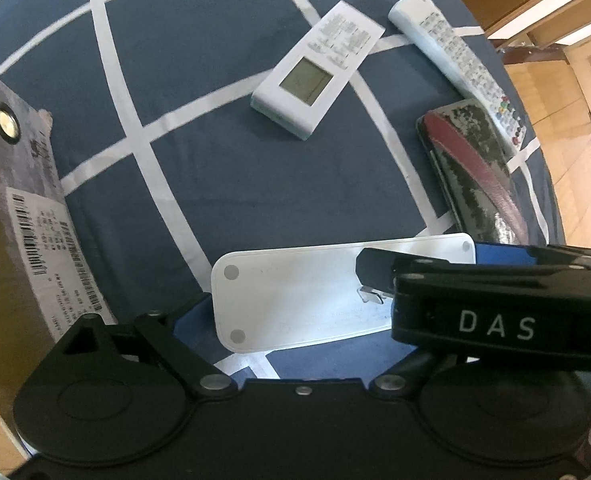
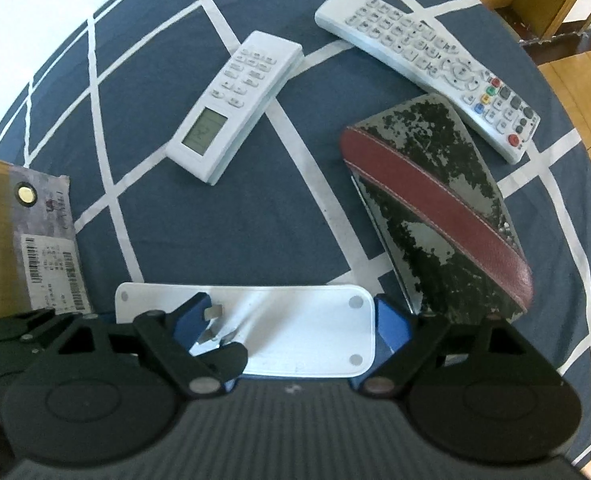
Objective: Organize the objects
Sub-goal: 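Lift the white plate with the right gripper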
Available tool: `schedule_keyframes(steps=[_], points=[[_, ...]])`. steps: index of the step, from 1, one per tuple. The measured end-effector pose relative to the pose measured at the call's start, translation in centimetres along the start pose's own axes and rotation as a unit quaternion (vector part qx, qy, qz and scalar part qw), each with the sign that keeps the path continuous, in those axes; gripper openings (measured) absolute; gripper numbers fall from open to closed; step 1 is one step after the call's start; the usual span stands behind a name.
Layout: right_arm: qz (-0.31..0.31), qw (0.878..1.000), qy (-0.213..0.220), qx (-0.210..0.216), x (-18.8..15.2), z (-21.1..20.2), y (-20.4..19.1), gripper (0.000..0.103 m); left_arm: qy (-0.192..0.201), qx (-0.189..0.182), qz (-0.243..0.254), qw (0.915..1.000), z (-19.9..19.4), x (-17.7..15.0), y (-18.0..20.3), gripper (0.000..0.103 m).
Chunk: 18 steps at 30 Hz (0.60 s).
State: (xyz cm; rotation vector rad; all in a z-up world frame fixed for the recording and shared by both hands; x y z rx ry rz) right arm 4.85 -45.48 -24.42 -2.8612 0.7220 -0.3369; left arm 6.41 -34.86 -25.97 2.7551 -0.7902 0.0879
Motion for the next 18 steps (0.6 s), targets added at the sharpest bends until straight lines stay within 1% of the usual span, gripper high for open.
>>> schedule_keyframes(steps=[9, 18], points=[[-0.008, 0.999, 0.043, 0.012, 0.5, -4.7, -1.1, 0.087, 0.042, 0.011, 0.013, 0.999, -4.4, 0.0, 1.3, 0.093], [-0.033, 0.995, 0.088, 0.021, -0.7, -9.9, -3.7, 0.087, 0.092, 0.017, 0.011, 0.9955, -9.7, -1.2, 1.6, 0.093]])
Point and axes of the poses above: each gripper's, at about its wrist camera, not at the fingertips, and z roughly the way its jaws point, y to its right, x to its top, the point moved 9 cm from there along z, roughly the way its jaws point, and after that the axes turned 5 degrees about y, right-handed, at the moved point
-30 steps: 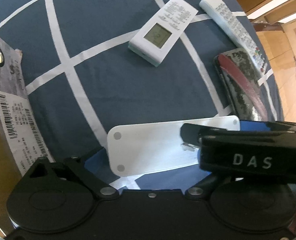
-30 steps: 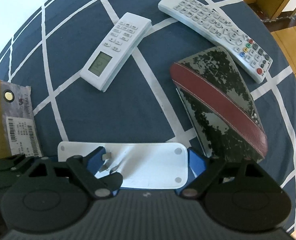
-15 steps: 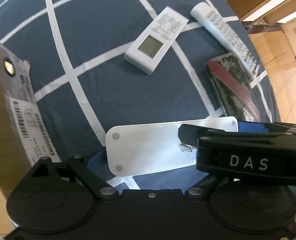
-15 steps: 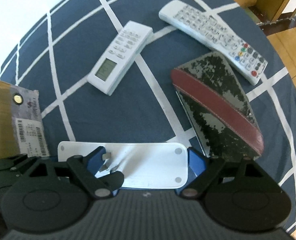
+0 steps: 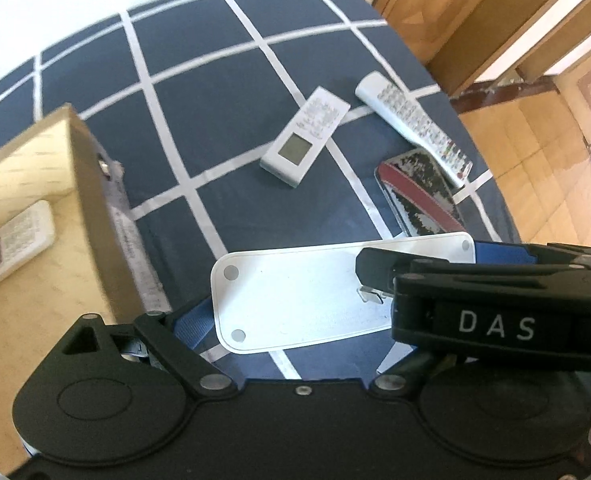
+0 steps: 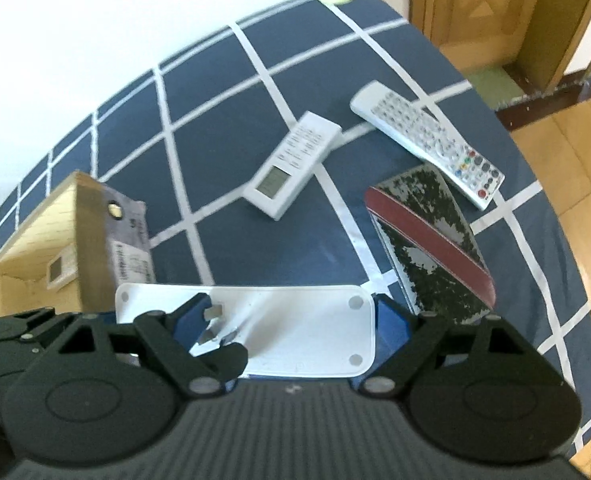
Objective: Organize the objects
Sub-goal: 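Lift the white plate with the right gripper, then carry the white plate over the cardboard box and lower it inside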
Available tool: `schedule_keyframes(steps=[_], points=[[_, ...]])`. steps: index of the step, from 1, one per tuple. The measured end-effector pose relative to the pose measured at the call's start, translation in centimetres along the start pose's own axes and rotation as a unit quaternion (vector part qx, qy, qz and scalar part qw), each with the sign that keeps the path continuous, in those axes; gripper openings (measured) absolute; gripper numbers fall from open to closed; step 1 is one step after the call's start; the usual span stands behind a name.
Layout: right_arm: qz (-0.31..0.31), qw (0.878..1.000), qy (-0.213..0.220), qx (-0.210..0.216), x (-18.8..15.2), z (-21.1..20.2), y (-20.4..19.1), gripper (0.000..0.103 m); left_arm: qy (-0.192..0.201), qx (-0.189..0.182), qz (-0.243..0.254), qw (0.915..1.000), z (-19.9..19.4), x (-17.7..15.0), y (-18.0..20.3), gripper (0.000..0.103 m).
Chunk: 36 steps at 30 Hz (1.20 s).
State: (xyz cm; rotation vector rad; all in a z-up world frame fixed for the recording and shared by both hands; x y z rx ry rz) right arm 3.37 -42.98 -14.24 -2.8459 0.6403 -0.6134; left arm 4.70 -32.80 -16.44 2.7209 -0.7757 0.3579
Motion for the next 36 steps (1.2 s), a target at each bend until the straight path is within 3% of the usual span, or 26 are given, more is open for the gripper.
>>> schedule_keyframes(steps=[16, 25, 36], points=[[-0.082, 0.995, 0.034, 0.036, -1.6, -4.3, -9.6, 0.087, 0.066, 0.028, -0.053, 0.996, -8.1, -2.8, -6.3, 0.093], [-0.14, 0.988, 0.024, 0.068, -2.9, -3.6, -16.9, 0.087, 0.084, 0.055, -0.107, 0.9891, -10.8, -4.6, -12.4, 0.093], [-0.193, 0.976, -0.009, 0.098, -4.5, -0.4, -24.8, 0.087, 0.08, 0.082, -0.168, 0.9792, -11.8, -6.8, -20.3, 0.093]])
Point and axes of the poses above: each gripper's, at about its wrist camera, not at the fingertips, and z roughly the way its jaws point, y to its right, x to its top, the point moved 9 cm from there along z, roughly the way its jaws point, and after that the axes turned 5 degrees about y, right-handed, at the moved point
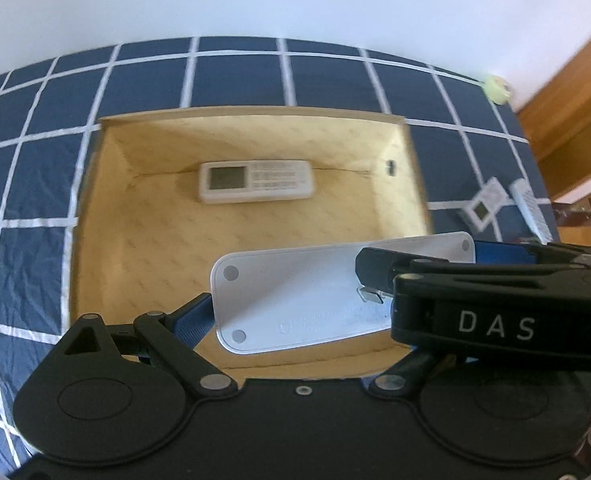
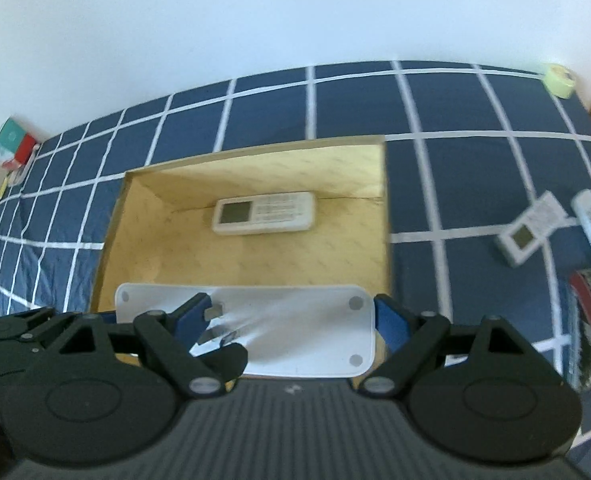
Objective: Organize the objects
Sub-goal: 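Carry the white plate over the cardboard box and lower it inside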
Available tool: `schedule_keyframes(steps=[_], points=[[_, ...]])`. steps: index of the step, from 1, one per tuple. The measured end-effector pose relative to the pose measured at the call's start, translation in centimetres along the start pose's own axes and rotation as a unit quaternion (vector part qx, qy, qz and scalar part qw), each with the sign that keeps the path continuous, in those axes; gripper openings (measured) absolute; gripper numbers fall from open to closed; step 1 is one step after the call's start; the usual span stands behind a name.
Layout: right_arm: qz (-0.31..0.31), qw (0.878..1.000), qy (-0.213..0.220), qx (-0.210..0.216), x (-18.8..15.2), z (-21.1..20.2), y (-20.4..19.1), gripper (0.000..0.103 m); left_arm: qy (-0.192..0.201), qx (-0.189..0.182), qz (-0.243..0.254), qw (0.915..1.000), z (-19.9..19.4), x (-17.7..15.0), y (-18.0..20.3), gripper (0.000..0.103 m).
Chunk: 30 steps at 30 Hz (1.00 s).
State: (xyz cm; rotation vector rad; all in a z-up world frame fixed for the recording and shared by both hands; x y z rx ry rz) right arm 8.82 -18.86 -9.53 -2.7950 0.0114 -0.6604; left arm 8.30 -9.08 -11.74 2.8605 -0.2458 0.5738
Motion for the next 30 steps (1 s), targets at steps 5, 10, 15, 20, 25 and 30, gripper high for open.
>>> schedule_keyframes(steps=[5, 10, 15, 20, 25, 30], points=[[-0.007, 1.0, -0.016, 0.007, 0.9, 2.5, -1.5, 0.087, -0.011, 0.007, -0.013, 0.9998, 1.4, 0.8, -2.5, 0.093], [-0.006, 0.999, -0.033, 0.008, 1.9, 5.5, -1.9, 0.087, -0.027, 0.007, -0.019, 0.9994, 3.7, 1.8, -4.2, 0.093], [-0.001, 0.999, -0.05, 0.006, 2.6, 8.5, -1.7, 0.087, -0.045, 0.005, -0.02, 0.9987, 6.4, 2.7, -5.4, 0.093], [0.011, 0.998, -0.067, 0.001, 2.8, 11.3, -1.1, 0.087, -0.067, 0.0, -0.014, 0.9976, 9.1, 3.2, -6.3, 0.093], [0.02, 0.997, -0.079, -0.002, 2.7, 13.4, -0.6, 0.087, -0.082, -0.002, -0.01, 0.9966, 11.0, 3.3, -6.8, 0.093], [0.027, 0.996, -0.088, -0.001, 2.6, 15.0, -0.4, 0.087, -0.093, -0.001, -0.006, 0.9957, 12.5, 3.5, -7.4, 0.093]])
Point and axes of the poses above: each gripper's, at about its wrist camera, not at the fingertips, and z roughly the way its jaws point, y to its right, x to its top, the point moved 9 cm from there along z, roughly the way its jaws point, and after that the axes turned 5 degrees about y, right-handed, at the moved point
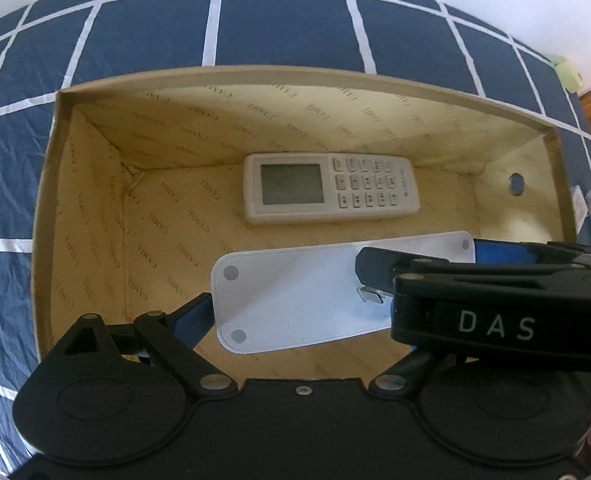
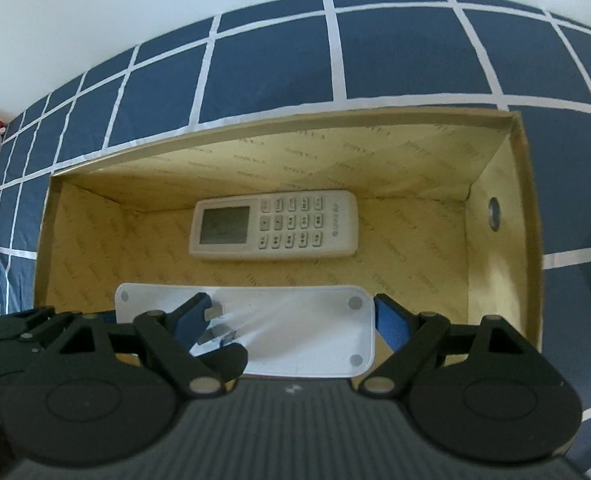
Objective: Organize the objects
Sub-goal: 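Carry the white plate over the cardboard box and lower it inside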
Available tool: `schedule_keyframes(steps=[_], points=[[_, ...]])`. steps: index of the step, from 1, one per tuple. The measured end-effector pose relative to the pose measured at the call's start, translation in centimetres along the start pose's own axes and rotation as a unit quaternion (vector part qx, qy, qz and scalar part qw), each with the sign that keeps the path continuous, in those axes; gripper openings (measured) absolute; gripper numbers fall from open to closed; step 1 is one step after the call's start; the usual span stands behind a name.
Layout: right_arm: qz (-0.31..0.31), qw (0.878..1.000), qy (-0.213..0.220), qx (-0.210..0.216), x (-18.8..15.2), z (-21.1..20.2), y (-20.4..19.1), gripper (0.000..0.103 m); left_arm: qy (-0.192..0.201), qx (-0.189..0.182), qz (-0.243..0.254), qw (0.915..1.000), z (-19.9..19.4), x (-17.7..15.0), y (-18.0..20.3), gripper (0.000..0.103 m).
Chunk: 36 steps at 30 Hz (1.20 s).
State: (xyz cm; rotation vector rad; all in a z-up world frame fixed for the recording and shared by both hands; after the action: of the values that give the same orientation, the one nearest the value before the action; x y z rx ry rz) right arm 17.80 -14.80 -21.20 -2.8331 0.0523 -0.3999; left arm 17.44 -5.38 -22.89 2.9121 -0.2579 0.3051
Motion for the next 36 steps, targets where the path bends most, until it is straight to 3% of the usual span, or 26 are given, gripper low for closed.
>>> schedule_keyframes(steps=[23, 36], points=[[0.02, 1.0, -0.017, -0.014, 1.0, 3.2, 0.5, 0.087, -0.026, -0.012, 0.005, 0.9996, 3.0, 1.6, -1.1, 0.094], [0.021, 1.0, 0.001, -0.011, 1.2, 1.5, 0.2, 0.088, -0.005, 0.004, 0.0, 1.0, 0.7, 1.5, -1.6, 0.095]])
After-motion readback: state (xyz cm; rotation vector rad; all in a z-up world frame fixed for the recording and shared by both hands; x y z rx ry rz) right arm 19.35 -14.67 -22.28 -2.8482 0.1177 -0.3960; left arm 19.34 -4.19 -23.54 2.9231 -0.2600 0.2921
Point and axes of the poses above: each gripper's, at about its wrist camera, not at the fingertips, and z roughly the way its jaws point, y to its right, x to its top, the point moved 9 cm from there along z, roughly the way its jaws point, and after that the axes turned 5 degrees about y, right-handed, at the moved point
